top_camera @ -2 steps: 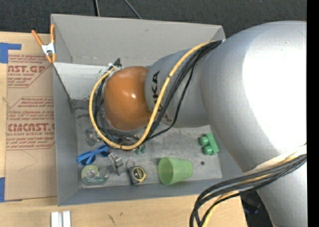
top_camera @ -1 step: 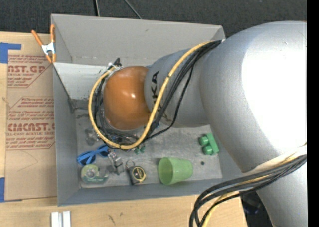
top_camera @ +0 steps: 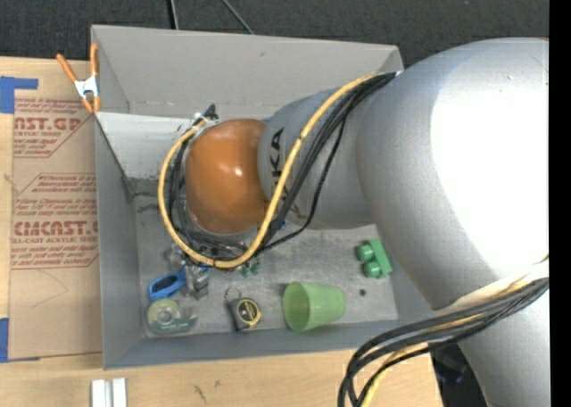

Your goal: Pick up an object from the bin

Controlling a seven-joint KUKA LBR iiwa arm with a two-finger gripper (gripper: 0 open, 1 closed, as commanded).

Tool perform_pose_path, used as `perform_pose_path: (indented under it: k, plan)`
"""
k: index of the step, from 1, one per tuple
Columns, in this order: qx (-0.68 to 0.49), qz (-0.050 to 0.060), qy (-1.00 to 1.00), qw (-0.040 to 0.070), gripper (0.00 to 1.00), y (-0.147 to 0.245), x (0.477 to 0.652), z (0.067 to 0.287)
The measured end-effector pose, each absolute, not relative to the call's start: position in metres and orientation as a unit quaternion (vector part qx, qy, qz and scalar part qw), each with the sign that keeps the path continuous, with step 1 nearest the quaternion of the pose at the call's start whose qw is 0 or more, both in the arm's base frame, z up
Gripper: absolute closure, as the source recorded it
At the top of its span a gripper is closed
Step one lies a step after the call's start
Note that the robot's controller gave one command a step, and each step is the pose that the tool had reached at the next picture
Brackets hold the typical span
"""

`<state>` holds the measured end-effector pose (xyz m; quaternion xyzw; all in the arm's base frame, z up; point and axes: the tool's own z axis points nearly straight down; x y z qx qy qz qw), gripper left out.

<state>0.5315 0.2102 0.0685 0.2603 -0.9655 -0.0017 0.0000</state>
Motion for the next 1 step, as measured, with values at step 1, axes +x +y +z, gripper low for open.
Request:
perform_pose_path:
  k: [1]
  plan:
    - [0.26,-0.001,-0.966,-0.002,1.0,0.2109,0.5321,0.0907]
